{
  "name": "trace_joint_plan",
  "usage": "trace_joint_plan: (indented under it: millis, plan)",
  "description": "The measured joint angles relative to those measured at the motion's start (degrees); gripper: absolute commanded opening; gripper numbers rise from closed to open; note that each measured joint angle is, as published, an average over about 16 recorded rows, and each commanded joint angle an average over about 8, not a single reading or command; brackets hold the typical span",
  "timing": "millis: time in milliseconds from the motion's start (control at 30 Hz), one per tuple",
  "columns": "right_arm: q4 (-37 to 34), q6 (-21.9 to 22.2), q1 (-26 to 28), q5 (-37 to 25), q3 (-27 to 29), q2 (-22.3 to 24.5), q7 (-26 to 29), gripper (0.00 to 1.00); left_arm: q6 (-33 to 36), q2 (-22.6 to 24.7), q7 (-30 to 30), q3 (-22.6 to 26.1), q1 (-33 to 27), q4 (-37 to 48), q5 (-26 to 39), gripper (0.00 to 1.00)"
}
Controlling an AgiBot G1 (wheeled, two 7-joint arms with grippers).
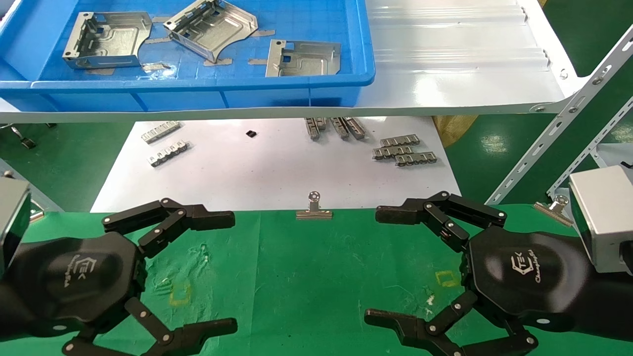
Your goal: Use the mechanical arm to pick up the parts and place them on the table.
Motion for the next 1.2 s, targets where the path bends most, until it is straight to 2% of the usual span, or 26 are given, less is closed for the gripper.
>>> trace_joint_plan:
  millis: [1200]
  plan:
    - [0.0, 0.0, 0.0, 0.0, 0.0, 0.0, 0.0, 1.0, 0.0, 0.0, 0.0, 0.0, 0.0, 0.0, 0.0, 1.0]
